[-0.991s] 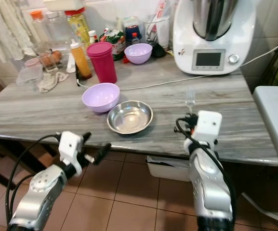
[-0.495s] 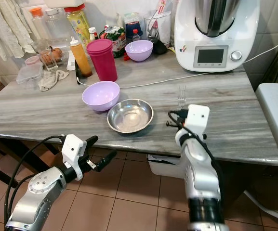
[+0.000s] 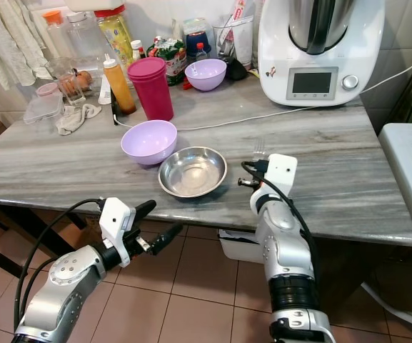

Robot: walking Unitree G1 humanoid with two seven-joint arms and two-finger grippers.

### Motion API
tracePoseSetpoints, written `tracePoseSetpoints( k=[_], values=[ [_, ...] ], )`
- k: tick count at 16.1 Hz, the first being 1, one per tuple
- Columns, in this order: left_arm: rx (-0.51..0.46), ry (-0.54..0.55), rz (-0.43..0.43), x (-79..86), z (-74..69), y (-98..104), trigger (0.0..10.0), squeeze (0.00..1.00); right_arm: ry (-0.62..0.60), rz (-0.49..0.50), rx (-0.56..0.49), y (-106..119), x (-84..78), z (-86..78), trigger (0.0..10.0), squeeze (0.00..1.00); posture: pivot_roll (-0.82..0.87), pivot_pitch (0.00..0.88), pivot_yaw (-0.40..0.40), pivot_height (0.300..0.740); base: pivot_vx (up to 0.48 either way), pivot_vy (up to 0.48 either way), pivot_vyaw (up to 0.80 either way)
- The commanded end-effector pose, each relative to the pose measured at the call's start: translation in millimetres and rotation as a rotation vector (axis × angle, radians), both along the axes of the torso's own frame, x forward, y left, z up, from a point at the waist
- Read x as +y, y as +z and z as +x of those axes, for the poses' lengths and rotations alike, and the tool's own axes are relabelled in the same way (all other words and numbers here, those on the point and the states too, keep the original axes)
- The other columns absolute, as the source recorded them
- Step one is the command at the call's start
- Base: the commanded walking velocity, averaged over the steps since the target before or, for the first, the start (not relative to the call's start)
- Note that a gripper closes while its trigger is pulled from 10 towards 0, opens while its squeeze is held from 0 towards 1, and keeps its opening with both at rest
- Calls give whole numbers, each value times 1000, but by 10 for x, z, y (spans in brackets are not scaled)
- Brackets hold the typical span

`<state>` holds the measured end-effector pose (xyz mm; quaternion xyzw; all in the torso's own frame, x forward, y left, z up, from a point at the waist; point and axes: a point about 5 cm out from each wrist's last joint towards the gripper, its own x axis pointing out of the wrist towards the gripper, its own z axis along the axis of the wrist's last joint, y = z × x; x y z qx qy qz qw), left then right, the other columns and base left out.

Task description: Setting the table

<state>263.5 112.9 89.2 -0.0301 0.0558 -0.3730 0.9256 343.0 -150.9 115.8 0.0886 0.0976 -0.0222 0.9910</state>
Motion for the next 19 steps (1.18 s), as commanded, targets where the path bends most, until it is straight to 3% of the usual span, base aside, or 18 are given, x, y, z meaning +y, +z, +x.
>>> tracePoseSetpoints(
  k=[1, 9, 18, 19],
  values=[
    [-9, -5, 2, 9, -11, 31, 10000, 0, 25, 13, -13, 42, 78, 57, 10000, 0, -296, 35, 133, 740, 0, 0, 0],
    [-11, -2, -22, -32, 22, 53, 10000, 0, 42, 42, 38, -32, 123, 160, 10000, 0, -295, 33, 131, 740, 0, 0, 0],
    [-12, -3, -28, -73, 23, 58, 10000, 0, 83, 30, 74, -144, 231, 165, 10000, 0, -290, 28, 127, 740, 0, 0, 0],
    [-13, -3, -28, -73, 25, 58, 10000, 0, 84, 30, 75, -152, 235, 163, 10000, 188, -290, 28, 127, 740, 0, 0, 0]
  ],
)
